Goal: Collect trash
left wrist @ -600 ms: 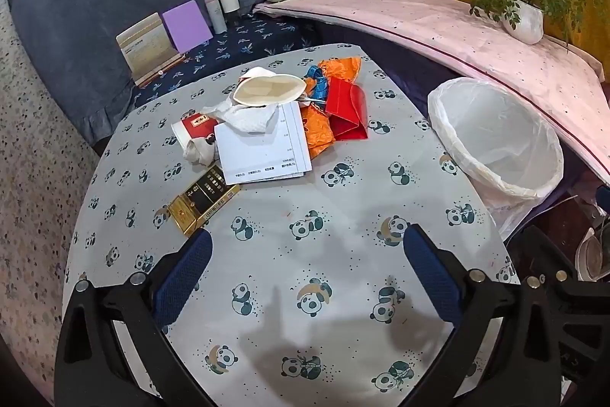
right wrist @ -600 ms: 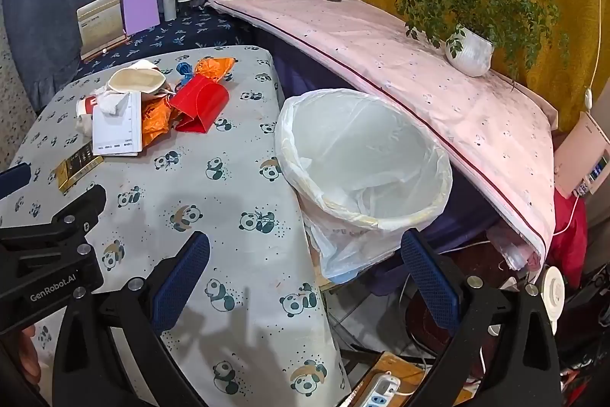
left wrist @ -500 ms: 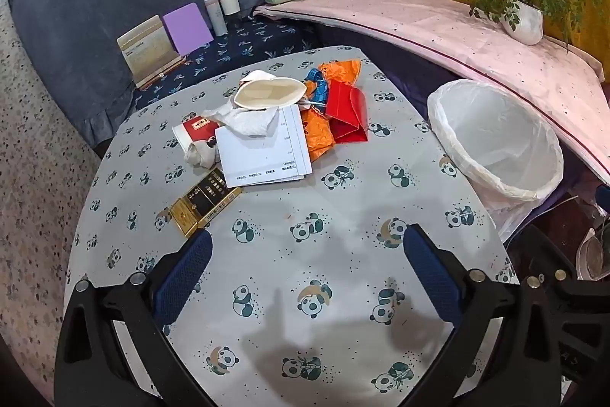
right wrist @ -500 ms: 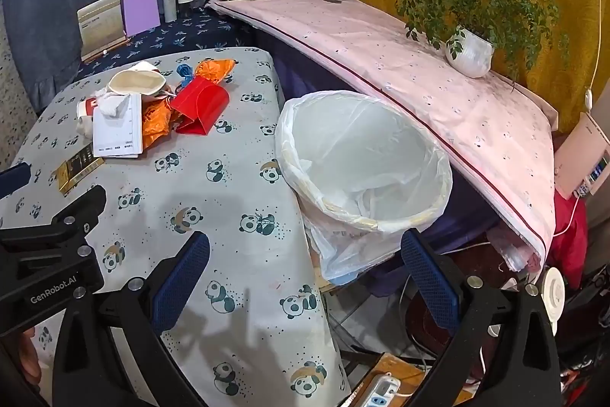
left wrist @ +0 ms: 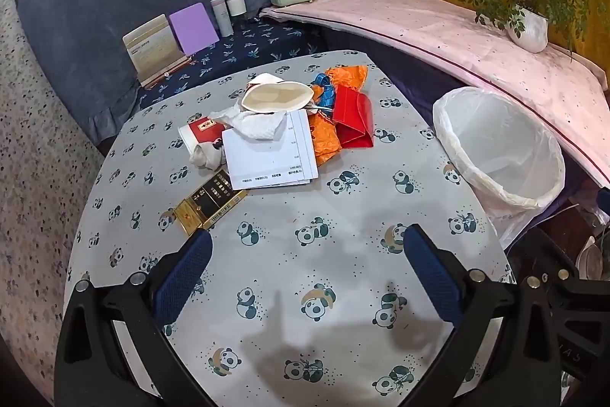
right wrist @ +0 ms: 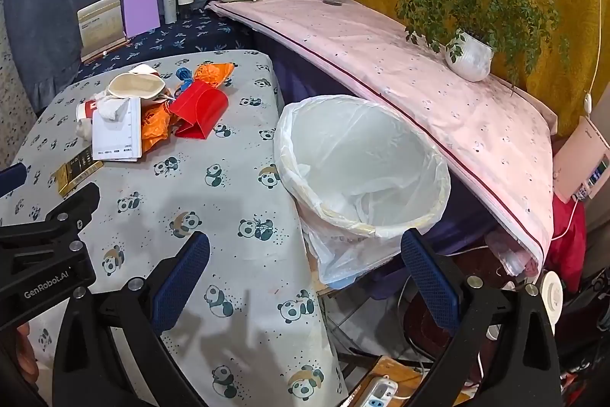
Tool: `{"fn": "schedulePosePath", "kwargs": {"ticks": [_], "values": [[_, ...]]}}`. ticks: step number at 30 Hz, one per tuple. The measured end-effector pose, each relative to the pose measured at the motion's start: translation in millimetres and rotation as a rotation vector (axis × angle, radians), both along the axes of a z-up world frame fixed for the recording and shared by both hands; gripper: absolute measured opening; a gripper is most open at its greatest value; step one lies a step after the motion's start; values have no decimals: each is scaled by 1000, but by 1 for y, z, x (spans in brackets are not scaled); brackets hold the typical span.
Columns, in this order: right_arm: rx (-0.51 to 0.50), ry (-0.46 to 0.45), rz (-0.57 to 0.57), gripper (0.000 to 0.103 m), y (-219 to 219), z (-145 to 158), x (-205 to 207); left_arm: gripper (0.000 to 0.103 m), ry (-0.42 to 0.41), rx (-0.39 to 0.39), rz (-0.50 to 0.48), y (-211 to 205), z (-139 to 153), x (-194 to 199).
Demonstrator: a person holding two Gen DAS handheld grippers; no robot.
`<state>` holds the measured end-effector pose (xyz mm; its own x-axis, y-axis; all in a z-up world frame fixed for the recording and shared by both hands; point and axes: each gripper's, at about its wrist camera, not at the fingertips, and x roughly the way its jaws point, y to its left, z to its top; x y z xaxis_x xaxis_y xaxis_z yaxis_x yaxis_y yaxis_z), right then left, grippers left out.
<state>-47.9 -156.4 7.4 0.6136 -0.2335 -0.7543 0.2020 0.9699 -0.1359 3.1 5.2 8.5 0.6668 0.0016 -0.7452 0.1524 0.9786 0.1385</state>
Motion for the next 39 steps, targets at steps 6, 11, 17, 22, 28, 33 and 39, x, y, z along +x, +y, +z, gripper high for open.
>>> {"fn": "schedulePosePath", "kwargs": {"ticks": [6,11,17,22,28,33,39], "values": [[0,4,-1,96,0,0,1,96,2,0,6,2,-3,0],[1,3,-1,96,0,0,1,96,4,1,7,3,-3,-1],[1,2,-1,96,0,0,2,96,5,4,4,3,-5,-2],[-1,-1,-2,96,0,1,2,96,5,6,3,3,-4,-2],[0,-3,-6,96,-1,2,2,96,5,7,1,2,-4,-2],[0,-2,-6,96,-2,2,2,96,4,10,-3,0,-4,-3],[-2,-3,-6,96,-2,2,1,96,5,8,-4,0,-5,-4]]}}
